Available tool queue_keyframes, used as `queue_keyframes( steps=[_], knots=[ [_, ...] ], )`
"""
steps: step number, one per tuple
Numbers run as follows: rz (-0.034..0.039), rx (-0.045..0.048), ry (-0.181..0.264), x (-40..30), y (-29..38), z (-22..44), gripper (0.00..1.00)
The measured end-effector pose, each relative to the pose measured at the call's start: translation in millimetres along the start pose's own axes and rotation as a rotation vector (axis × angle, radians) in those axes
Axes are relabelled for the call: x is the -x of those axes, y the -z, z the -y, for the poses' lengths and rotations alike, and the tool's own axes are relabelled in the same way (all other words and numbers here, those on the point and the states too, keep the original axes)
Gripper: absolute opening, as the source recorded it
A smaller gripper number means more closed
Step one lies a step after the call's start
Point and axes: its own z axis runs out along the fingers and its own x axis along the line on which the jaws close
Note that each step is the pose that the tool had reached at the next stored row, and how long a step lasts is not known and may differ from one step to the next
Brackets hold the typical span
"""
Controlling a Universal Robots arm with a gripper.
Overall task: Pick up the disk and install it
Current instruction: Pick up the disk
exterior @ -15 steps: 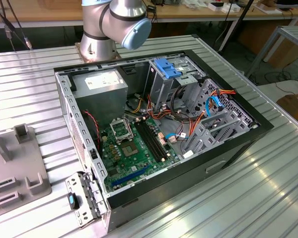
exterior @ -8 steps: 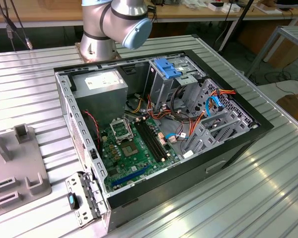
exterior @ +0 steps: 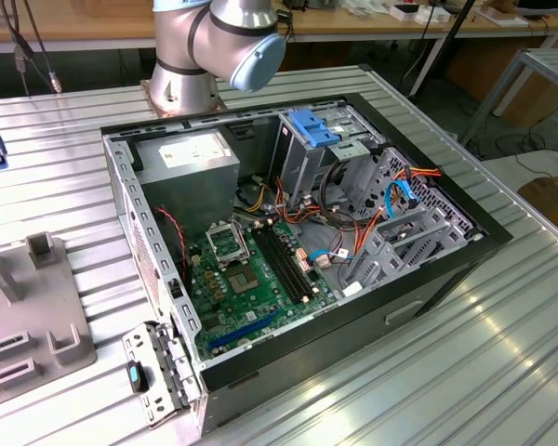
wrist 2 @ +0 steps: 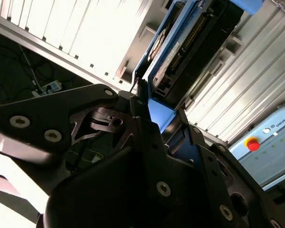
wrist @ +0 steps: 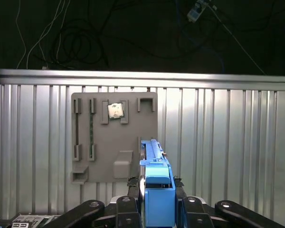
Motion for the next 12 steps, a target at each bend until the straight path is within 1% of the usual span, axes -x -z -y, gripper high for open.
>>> queue_keyframes(
  steps=[6, 7, 9, 12],
  knots=[
    [0.0001, -0.0001, 0.000, 0.0, 0.0, 0.7, 0.37],
    [0.0000, 0.0000, 0.000, 0.0, 0.4, 0.7, 0.37],
    [0.0000, -0.0001, 0.000, 0.0, 4.2, 0.7, 0.37],
    [0.0001, -0.0003, 0.000, 0.0, 4.9, 0.7, 0.37]
  ],
)
